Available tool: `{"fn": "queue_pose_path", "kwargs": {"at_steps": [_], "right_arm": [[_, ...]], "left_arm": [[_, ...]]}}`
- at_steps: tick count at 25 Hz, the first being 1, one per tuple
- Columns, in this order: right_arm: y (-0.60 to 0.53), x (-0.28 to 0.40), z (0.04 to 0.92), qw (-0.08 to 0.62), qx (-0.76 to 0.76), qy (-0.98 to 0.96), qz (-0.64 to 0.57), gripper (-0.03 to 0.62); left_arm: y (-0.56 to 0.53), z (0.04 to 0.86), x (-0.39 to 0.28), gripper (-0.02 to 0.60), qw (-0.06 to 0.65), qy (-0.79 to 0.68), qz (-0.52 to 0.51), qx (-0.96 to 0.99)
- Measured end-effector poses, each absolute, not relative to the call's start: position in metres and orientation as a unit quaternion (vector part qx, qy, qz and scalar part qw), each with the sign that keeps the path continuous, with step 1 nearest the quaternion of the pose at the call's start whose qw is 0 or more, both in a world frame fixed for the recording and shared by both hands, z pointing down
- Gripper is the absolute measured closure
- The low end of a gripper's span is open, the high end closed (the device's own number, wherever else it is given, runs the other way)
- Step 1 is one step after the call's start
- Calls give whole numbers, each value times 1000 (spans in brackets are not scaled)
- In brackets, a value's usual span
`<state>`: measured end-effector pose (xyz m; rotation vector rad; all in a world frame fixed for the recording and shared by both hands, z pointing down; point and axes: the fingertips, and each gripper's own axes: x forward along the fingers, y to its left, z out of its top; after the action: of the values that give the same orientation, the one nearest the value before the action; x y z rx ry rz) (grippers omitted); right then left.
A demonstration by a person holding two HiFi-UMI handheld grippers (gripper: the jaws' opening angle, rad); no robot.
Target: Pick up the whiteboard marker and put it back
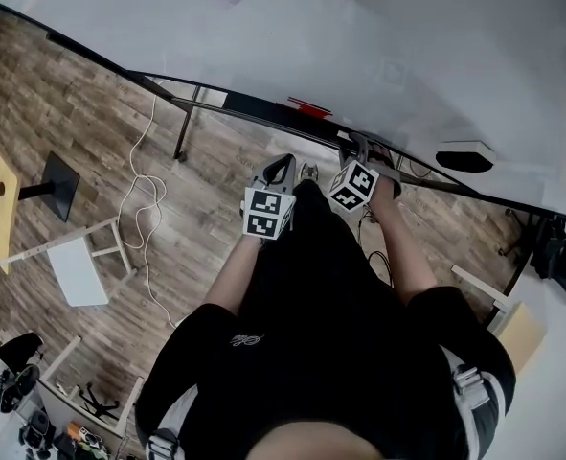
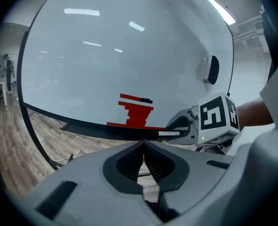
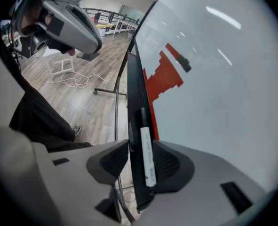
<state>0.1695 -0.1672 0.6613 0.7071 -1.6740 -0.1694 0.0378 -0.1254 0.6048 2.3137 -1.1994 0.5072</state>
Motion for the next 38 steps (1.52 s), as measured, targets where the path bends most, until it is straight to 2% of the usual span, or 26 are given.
{"fn": "queue_pose_path", "kwargs": {"at_steps": [9,16,19,23,25,26,33,38], "right_arm": [[-163,177,609,510,433,-742,-47,422],[-135,197,535,314,600,-735,22,453],[-120,210,512,254,638,-725,52,485],[-114,227,481,211,658,-722,36,516],[-109,232,465,186,660,-727,26,580],[-106,234,457,171,660,-731,23,589],[-72,260,420,89,664,-742,17,591],[-38,280,415,68,662,-746,17,591]], "left_arm": [[-126,578,67,574,212,-401,164,876],[-112,550,95,574,200,-366,122,901],[-107,535,109,574,187,-357,118,907],[-105,511,128,574,162,-359,103,913],[-102,501,133,574,151,-366,99,913],[-101,497,136,574,146,-372,98,912],[-81,471,165,574,120,-405,88,902],[-58,459,180,574,103,-414,89,900]]}}
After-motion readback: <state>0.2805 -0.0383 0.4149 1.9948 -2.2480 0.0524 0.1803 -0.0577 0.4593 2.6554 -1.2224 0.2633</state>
